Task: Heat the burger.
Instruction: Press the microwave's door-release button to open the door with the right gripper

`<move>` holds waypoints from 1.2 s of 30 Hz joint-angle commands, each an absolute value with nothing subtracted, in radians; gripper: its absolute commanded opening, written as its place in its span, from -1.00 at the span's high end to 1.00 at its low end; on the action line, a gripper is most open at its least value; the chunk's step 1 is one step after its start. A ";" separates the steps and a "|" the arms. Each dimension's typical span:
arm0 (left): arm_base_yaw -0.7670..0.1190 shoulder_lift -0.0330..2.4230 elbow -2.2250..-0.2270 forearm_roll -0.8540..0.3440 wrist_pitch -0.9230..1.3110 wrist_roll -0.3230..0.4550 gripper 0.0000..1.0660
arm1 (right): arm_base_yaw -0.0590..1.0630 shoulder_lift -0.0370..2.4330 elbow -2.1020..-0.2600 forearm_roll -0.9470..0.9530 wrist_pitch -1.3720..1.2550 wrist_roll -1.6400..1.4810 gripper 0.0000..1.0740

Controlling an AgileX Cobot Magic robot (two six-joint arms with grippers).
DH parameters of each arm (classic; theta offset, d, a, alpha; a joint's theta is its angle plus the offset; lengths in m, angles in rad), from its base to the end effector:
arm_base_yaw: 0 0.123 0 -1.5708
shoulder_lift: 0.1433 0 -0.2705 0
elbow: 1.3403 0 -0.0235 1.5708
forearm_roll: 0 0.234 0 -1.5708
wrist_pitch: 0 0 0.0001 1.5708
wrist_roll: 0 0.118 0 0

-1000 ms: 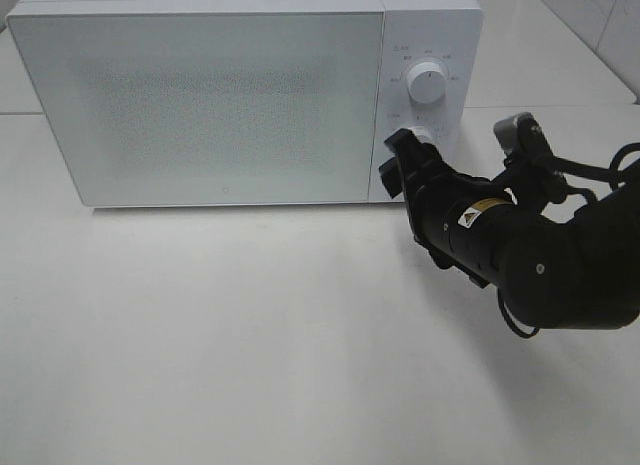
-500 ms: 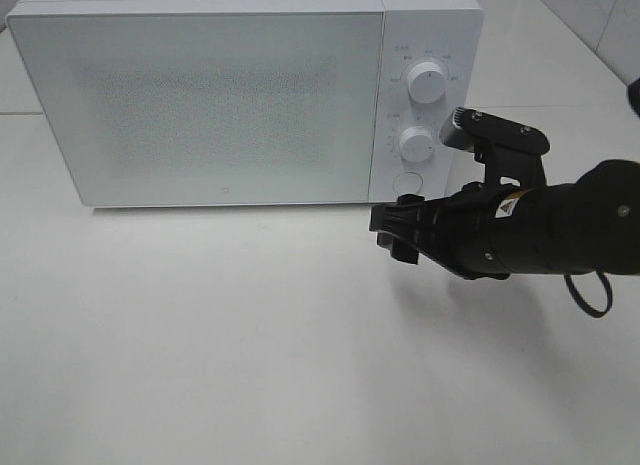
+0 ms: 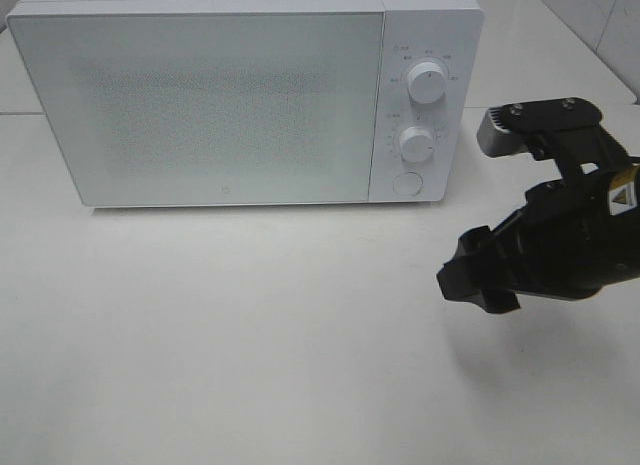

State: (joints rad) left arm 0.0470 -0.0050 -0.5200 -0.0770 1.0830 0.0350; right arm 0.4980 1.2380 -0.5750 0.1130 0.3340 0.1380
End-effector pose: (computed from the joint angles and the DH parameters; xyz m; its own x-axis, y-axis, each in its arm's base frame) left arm 0.0154 -0.0073 0.2606 -0.4520 -0.0224 -0.8917 0.0131 0.9994 -0.0318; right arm 0.2005 0.1140 0.1880 -0.7923 -0.1551 -0.5901 -0.3147 0.9325 0.1774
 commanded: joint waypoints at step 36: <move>0.050 -0.021 -0.517 -0.077 1.072 0.029 -0.88 | 0.299 0.257 -0.573 0.054 1.066 0.082 -0.32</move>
